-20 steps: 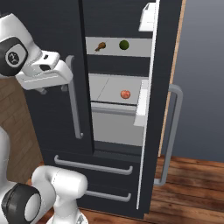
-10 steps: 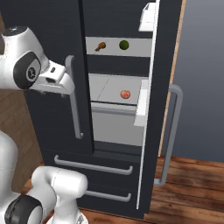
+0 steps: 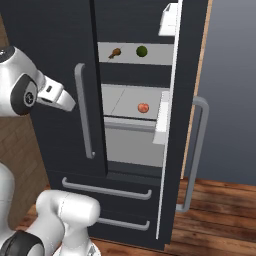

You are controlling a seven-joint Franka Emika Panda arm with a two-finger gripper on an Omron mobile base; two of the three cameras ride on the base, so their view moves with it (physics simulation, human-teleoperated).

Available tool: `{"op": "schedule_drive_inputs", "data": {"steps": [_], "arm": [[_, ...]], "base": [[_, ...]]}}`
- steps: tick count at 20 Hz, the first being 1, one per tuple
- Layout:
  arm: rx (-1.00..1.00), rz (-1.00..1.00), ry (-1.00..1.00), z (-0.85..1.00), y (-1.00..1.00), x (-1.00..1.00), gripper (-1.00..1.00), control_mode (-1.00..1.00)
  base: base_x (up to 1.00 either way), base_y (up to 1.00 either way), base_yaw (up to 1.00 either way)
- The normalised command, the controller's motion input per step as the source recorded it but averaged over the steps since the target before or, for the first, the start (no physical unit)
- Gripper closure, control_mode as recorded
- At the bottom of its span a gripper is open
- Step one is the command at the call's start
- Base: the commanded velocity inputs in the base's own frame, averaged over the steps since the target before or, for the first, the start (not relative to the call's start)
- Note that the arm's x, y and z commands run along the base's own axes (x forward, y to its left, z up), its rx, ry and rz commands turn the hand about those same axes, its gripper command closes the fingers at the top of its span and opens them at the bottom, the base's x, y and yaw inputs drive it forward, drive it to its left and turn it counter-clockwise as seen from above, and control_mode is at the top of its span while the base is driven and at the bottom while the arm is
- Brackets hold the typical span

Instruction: Open the fridge, remove the peach, lime, and chicken drumstick, and place them on any counter.

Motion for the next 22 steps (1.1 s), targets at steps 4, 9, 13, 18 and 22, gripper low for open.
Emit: {"op": "schedule_drive_inputs", "data": {"steps": [4, 9, 13, 18, 22], "arm": [[-0.01, 0.00, 0.00, 0.00, 0.01, 0.66, -1.00, -1.00], [-0.01, 0.00, -0.03, -0.15, 0.00, 0.73, -1.00, -1.00], [0.00, 0.00, -0.13, -0.24, 0.00, 0.62, -1.00, -1.00], [0.00, 0.00, -0.13, -0.24, 0.12, 0.52, -1.00, -1.00], [0.00, 0.00, -0.08, -0.14, 0.12, 0.52, -1.00, -1.00]], "base": [[0.00, 0.00, 0.00], [0.00, 0.00, 0.00], [0.00, 0.00, 0.00], [0.00, 0.00, 0.00], [0.00, 0.00, 0.00]]}}
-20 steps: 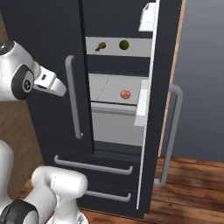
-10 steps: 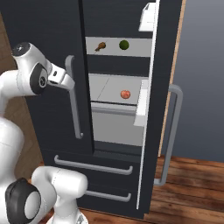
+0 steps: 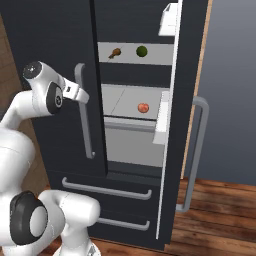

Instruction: Open the fridge, remove the peach, lime, and chicken drumstick, and place them on any counter.

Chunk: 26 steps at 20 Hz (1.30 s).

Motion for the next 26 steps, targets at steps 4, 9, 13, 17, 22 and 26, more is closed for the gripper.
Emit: {"op": "schedule_drive_inputs", "data": {"steps": [4, 9, 13, 17, 22, 26], "arm": [[0.00, 0.00, 0.00, -0.02, 0.02, 0.62, -1.00, -1.00], [0.00, 0.00, 0.00, -0.03, 0.03, 0.63, -1.00, -1.00], [0.00, 0.00, -0.01, -0.11, 0.09, 0.50, -1.00, -1.00], [0.00, 0.00, 0.00, -0.12, 0.02, 0.49, -1.00, -1.00], [0.00, 0.00, 0.01, -0.04, -0.01, 0.20, 1.00, -1.00], [0.00, 0.00, 0.00, 0.00, 0.00, 0.00, 1.00, -1.00]], "base": [[0.00, 0.00, 0.00], [0.00, 0.00, 0.00], [0.00, 0.00, 0.00], [0.00, 0.00, 0.00], [0.00, 0.00, 0.00], [0.00, 0.00, 0.00]]}}
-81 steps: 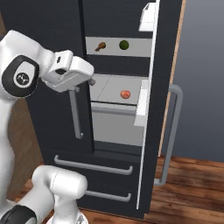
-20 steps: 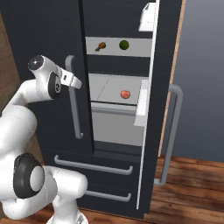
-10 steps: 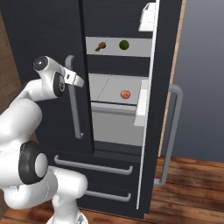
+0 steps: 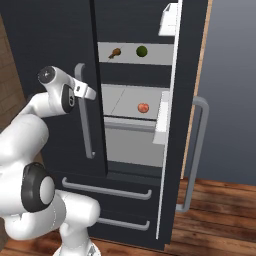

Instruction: Open the fridge, remove the peach, lime, and chicken drumstick, and place them on any counter.

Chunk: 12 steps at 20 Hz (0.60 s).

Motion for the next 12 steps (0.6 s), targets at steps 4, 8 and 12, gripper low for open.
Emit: {"op": "schedule_drive_inputs", "data": {"steps": [4, 8, 12], "arm": [[0.00, 0.00, 0.00, 0.00, 0.00, 0.00, 1.00, -1.00], [0.00, 0.00, 0.00, 0.00, 0.00, 0.00, 1.00, -1.00], [0.00, 0.00, 0.00, 0.00, 0.00, 0.00, 1.00, -1.00]], "base": [[0.00, 0.00, 0.00], [0.00, 0.00, 0.00], [0.00, 0.00, 0.00]]}}
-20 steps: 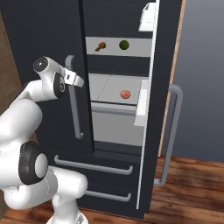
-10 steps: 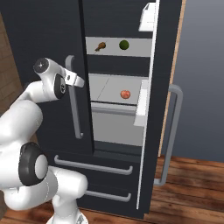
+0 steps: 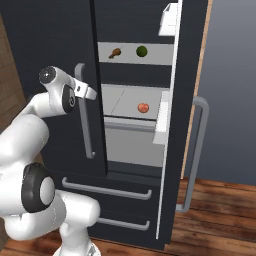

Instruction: Open the fridge, remove the peach, lime, and chicken drumstick, and place them on any counter.

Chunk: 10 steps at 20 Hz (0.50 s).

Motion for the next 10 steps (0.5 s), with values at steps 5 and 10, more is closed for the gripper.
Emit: {"op": "schedule_drive_inputs", "data": {"steps": [5, 10], "arm": [[0.00, 0.00, -0.03, 0.00, 0.08, -0.72, 1.00, -1.00], [0.00, 0.00, -0.08, 0.00, 0.16, -1.00, 1.00, -1.00]], "base": [[0.00, 0.00, 0.00], [0.00, 0.00, 0.00]]}}
